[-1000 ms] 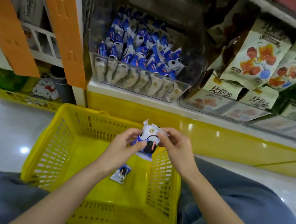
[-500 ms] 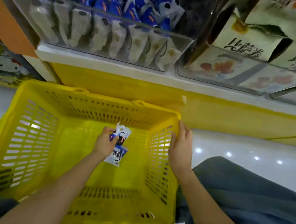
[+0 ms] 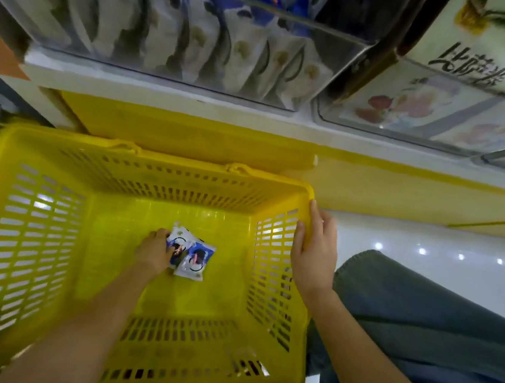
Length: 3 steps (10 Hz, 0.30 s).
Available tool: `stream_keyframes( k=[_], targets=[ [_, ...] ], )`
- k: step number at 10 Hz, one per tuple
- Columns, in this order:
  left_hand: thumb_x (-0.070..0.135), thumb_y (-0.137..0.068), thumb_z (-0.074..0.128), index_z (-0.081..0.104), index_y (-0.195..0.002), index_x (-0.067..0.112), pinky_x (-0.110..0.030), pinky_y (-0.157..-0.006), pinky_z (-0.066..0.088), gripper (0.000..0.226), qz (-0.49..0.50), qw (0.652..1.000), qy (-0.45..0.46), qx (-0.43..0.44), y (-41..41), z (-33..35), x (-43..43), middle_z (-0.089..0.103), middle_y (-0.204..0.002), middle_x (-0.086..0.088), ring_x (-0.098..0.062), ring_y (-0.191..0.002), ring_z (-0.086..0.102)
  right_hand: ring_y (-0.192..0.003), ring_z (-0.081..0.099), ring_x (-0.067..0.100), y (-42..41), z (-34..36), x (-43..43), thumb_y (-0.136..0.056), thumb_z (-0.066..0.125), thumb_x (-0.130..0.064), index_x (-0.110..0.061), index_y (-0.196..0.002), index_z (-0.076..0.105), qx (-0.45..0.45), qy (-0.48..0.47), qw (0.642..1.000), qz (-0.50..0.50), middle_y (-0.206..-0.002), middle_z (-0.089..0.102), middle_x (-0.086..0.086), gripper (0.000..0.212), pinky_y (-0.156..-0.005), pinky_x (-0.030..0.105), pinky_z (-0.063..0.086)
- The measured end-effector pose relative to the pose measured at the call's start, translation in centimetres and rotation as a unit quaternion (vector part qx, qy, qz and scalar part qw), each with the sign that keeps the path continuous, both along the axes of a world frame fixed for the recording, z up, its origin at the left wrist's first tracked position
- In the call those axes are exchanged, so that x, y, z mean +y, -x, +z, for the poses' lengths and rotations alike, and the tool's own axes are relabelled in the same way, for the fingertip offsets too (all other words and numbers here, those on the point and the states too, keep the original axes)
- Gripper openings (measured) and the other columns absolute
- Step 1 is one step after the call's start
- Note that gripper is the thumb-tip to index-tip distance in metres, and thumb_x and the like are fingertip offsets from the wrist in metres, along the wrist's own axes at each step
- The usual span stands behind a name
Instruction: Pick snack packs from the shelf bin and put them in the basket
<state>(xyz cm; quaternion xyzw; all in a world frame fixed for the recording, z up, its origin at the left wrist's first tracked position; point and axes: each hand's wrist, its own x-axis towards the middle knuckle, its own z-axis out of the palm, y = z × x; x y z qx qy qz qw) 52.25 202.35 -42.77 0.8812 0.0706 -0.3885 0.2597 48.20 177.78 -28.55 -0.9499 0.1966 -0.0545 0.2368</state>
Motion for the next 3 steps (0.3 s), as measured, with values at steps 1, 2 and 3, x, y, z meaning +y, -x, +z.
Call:
stream_keyframes(
  k=[1, 2, 3],
  targets=[
    [0.015, -0.095, 0.046, 0.04, -0.131, 0.003, -0.041, -0.093, 0.04, 0.038, -0.025, 0.999, -0.022, -0.037, -0.6, 2.5, -0.3, 0.043, -0.13, -0.022, -0.035, -0.117, 0.046, -0.113, 0.048, 0.028, 0.0, 0.2, 0.0, -0.097, 0.043, -0.023, -0.012, -0.142, 0.035, 0.028, 0.004, 1.0, -0.008, -0.125, 0.047, 0.011, 0.047, -0.083, 0.04, 0.047],
    [0.014, -0.095, 0.045, 0.046, -0.126, 0.001, -0.04, -0.094, 0.039, 0.034, 0.051, 0.994, 0.043, -0.082, -1.4, 7.0, -1.8, 0.046, -0.128, -0.022, -0.034, -0.117, 0.045, -0.116, 0.047, 0.027, -0.4, 1.3, 0.2, -0.097, 0.042, -0.027, -0.012, -0.141, 0.035, 0.064, 0.011, 0.998, -0.011, -0.128, 0.045, 0.01, 0.047, -0.084, 0.038, 0.044],
    [0.013, -0.095, 0.047, 0.053, -0.119, 0.004, -0.038, -0.095, 0.041, 0.027, 0.115, 0.966, 0.158, -0.172, -1.4, 12.8, -4.2, 0.053, -0.121, -0.016, -0.029, -0.113, 0.05, -0.119, 0.042, 0.03, -1.3, 3.1, 0.6, -0.097, 0.043, -0.026, -0.006, -0.138, 0.038, 0.096, 0.052, 0.994, 0.015, -0.129, 0.045, 0.015, 0.046, -0.097, 0.035, 0.032]
  ],
)
